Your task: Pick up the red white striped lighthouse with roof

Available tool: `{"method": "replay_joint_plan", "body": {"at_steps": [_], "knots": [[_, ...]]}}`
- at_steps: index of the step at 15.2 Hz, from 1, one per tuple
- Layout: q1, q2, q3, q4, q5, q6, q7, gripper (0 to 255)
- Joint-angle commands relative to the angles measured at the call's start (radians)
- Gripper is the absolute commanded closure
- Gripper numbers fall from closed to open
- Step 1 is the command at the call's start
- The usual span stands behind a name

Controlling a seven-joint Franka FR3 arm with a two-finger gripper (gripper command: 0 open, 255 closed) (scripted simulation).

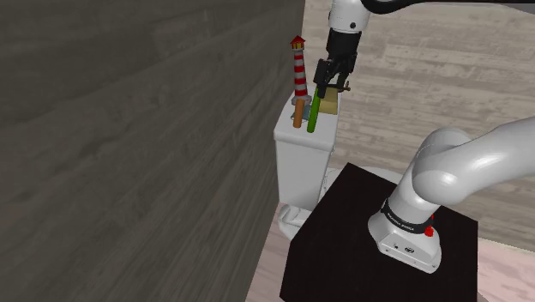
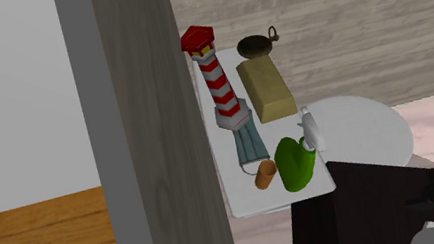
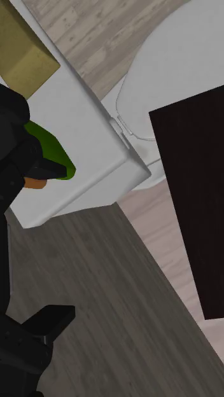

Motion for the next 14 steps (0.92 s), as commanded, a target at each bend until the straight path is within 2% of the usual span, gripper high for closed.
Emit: {"method": "replay_joint_plan", "body": {"at_steps": [1,8,14], "knots": [[0.0,0.0,0.0,0.0,0.0,0.0,0.0,0],[-0.022,0.142,-0.134,0.104,-0.073,0.095,-0.202,0],[-0.022,0.296,-0.243,0.243,-0.086,0.161,-0.373,0]]}}
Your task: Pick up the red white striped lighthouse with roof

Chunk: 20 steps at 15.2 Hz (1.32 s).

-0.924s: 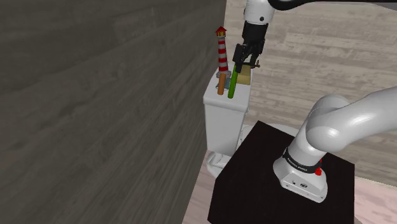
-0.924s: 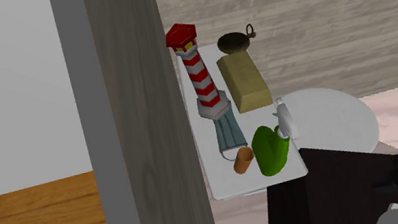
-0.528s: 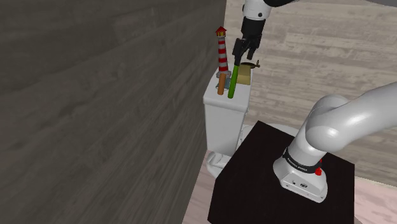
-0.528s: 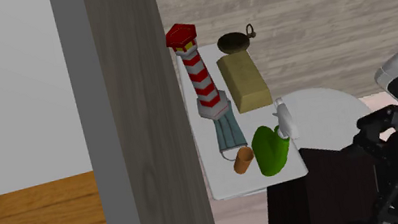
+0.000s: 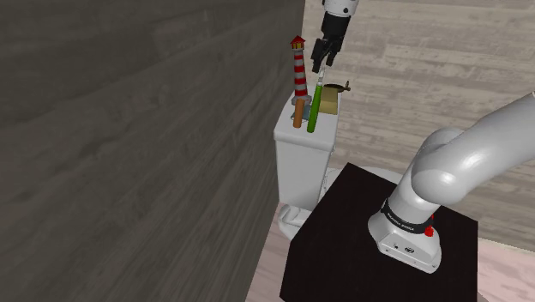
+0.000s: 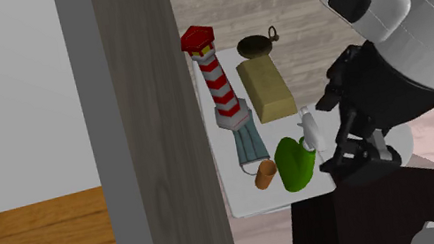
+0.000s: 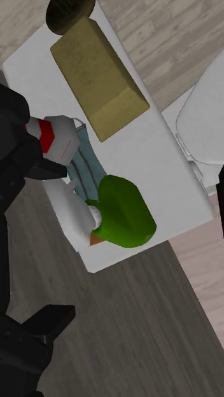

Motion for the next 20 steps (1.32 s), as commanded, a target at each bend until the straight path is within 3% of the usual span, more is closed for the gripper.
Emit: {"method": "replay_joint_plan", "body": {"at_steps": [1,6,11,18,20], "knots": [[0.002,0.059,-0.036,0.06,0.004,0.017,-0.061,0],[0.008,0.213,-0.12,0.22,0.045,0.046,-0.212,0],[0.002,0.39,-0.194,0.421,0.131,0.043,-0.371,0],[-0.079,0.693,-0.255,0.807,0.322,-0.044,-0.582,0],[-0.085,0.701,-0.252,0.805,0.328,-0.034,-0.59,0]]}}
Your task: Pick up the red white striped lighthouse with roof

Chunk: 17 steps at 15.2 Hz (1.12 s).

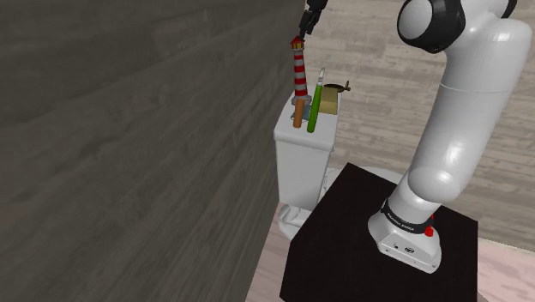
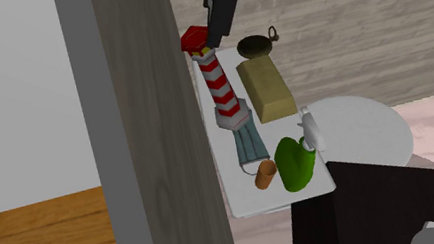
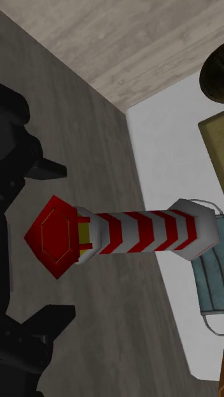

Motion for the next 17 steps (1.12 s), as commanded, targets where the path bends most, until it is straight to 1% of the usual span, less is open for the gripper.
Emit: {"method": "replay_joint_plan", "body": {"at_steps": [1,6,8,9,17], "knots": [[-0.003,0.006,0.0,-0.009,0.006,0.016,-0.011,0],[0.008,-0.013,0.003,-0.11,-0.001,0.099,-0.018,0],[0.008,-0.014,0.003,-0.11,-0.001,0.099,-0.018,0],[0.008,-0.014,0.003,-0.11,-0.001,0.098,-0.018,255],[0.009,-0.016,0.003,-0.112,-0.002,0.099,-0.018,255]]}}
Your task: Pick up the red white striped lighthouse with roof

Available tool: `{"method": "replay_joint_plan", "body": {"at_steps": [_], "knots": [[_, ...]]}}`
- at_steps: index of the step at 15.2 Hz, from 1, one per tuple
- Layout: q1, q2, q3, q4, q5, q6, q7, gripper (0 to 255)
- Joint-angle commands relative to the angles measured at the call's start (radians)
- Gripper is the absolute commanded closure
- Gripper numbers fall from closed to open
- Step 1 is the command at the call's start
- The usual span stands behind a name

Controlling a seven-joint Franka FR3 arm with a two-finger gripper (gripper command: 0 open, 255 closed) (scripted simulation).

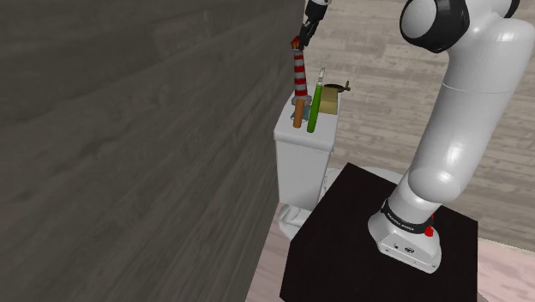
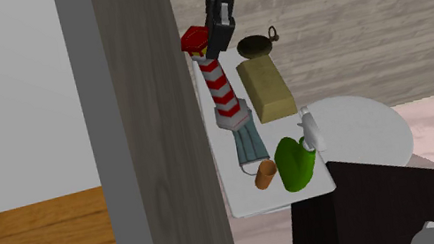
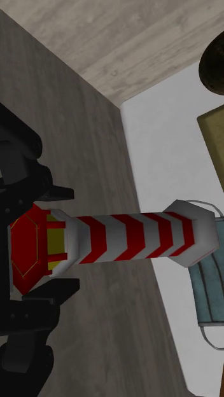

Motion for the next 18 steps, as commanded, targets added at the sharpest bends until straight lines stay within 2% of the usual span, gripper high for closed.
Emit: {"method": "replay_joint_plan", "body": {"at_steps": [1,16,18], "knots": [[-0.001,0.003,0.0,0.002,0.001,0.0,-0.001,255],[-0.047,0.086,-0.008,0.318,0.039,-0.241,0.015,255],[-0.048,0.087,-0.008,0.322,0.039,-0.244,0.015,255]]}}
